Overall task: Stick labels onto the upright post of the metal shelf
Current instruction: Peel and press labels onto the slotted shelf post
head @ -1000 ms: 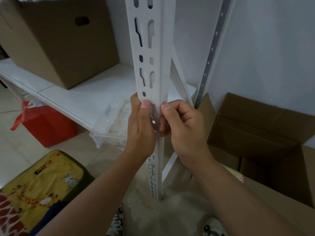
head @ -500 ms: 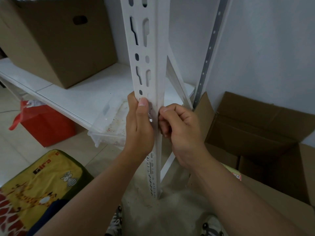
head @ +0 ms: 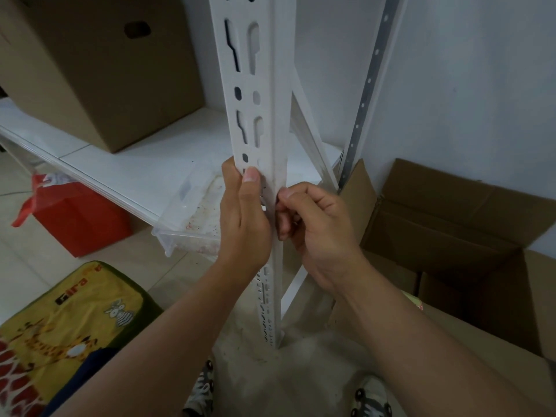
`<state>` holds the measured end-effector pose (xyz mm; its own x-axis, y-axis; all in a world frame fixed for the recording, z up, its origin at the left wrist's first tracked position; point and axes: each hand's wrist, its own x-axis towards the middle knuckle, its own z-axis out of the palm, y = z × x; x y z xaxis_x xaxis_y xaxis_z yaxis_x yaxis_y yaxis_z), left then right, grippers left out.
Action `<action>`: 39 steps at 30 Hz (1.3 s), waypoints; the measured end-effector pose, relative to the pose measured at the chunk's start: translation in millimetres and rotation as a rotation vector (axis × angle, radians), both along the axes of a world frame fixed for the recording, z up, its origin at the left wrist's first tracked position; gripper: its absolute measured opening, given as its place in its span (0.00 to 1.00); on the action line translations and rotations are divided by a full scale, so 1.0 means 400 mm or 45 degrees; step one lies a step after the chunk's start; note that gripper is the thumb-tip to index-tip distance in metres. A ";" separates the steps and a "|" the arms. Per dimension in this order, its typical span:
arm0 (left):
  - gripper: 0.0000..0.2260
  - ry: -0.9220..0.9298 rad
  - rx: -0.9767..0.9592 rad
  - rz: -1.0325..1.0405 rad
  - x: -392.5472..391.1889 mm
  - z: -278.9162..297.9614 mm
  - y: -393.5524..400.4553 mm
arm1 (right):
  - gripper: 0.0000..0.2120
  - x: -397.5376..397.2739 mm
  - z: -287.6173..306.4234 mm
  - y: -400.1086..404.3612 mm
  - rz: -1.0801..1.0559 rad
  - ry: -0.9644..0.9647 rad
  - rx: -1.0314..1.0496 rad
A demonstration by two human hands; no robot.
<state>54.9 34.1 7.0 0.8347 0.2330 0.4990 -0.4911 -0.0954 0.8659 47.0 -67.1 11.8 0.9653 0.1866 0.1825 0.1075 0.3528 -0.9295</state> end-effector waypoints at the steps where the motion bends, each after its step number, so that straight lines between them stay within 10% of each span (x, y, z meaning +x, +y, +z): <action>1: 0.08 -0.001 0.000 -0.004 -0.001 0.001 0.001 | 0.12 0.000 -0.001 0.001 -0.007 0.000 0.000; 39: 0.12 0.054 0.048 0.029 -0.004 0.002 0.009 | 0.13 0.005 -0.008 0.003 -0.004 0.145 0.100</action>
<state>53.2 37.7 8.0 0.8499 0.2335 0.4724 -0.4517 -0.1389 0.8813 49.0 -65.8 8.7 0.9812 0.1730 0.0859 0.0043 0.4248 -0.9053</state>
